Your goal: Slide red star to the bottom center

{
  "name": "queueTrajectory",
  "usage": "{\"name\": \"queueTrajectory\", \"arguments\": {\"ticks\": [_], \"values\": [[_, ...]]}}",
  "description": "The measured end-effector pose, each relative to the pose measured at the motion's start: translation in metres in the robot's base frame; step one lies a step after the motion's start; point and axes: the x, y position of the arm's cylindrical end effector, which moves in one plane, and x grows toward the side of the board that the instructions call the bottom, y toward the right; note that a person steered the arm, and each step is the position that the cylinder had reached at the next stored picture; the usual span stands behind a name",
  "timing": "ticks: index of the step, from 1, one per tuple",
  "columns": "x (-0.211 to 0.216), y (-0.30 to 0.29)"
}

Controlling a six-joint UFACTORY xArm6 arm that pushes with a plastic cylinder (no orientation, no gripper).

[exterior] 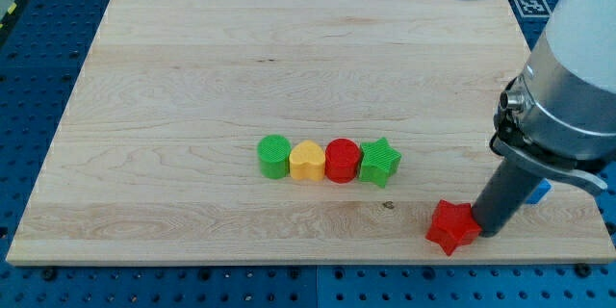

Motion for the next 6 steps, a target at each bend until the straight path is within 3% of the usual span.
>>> {"name": "queueTrajectory", "arguments": {"ticks": [6], "values": [[0.019,-0.136]]}}
